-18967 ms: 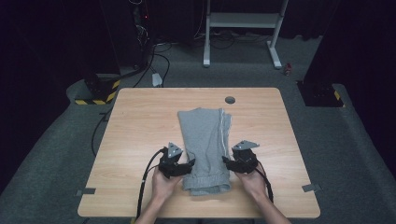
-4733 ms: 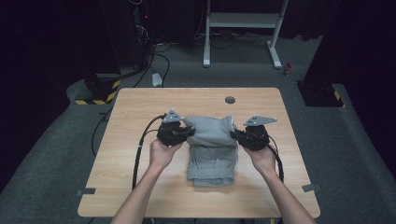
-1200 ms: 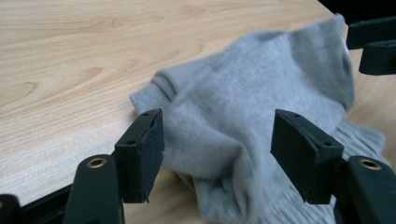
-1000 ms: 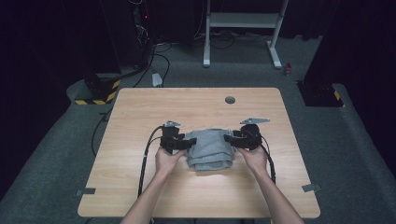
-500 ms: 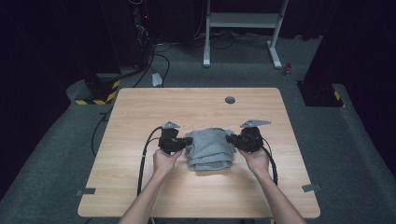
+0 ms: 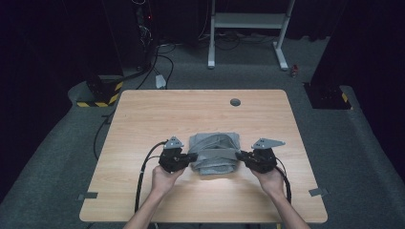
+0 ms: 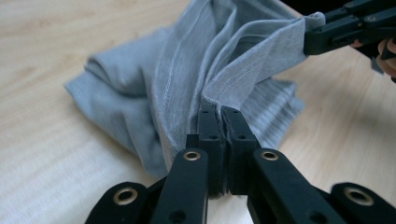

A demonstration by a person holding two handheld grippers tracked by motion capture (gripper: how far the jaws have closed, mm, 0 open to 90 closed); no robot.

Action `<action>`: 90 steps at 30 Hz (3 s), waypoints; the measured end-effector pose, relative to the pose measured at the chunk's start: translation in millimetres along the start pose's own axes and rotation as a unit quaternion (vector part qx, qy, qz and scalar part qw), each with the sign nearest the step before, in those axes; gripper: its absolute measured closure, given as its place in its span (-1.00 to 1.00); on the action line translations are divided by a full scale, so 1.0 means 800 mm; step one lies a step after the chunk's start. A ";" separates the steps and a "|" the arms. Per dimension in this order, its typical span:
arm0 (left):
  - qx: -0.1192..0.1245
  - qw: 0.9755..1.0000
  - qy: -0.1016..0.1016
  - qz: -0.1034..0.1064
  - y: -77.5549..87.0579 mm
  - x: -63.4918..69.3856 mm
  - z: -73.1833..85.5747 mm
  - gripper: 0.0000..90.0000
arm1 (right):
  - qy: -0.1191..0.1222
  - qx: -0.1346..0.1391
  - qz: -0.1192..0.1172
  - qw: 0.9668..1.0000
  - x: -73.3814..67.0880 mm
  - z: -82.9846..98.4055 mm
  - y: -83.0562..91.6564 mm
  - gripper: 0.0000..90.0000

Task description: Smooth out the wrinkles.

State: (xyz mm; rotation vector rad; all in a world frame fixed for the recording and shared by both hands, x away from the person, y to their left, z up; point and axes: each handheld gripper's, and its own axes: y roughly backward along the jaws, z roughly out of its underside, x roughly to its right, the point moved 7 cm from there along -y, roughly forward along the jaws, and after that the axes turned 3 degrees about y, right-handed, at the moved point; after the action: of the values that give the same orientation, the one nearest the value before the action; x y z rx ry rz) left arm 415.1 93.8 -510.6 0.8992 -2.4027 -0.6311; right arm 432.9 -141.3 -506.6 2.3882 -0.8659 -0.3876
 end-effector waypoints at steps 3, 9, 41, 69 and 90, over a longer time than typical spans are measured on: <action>-0.015 1.000 -0.015 -0.004 0.000 0.006 0.016 0.94 | 0.006 -0.005 -0.002 1.000 -0.008 0.015 0.002 0.78; -0.036 0.999 -0.038 -0.013 -0.006 0.016 0.040 0.93 | 0.012 -0.018 -0.005 1.000 -0.017 0.041 0.000 0.77; -0.018 0.997 -0.041 -0.068 0.029 0.005 0.036 0.26 | -0.008 -0.008 0.020 1.000 -0.008 0.026 0.030 0.36; -0.070 0.996 -0.032 -0.039 0.020 0.001 0.067 0.96 | -0.042 -0.088 0.011 0.995 -0.003 0.069 0.015 0.97; -0.043 0.992 0.035 -0.112 -0.040 -0.046 -0.006 0.16 | -0.093 -0.050 0.062 0.992 0.031 0.017 -0.028 0.45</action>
State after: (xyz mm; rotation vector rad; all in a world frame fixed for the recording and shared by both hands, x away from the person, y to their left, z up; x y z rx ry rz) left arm 457.2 97.0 -535.4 1.1444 -2.2126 -0.7652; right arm 456.4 -149.0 -532.9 2.2181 -1.0465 -0.5976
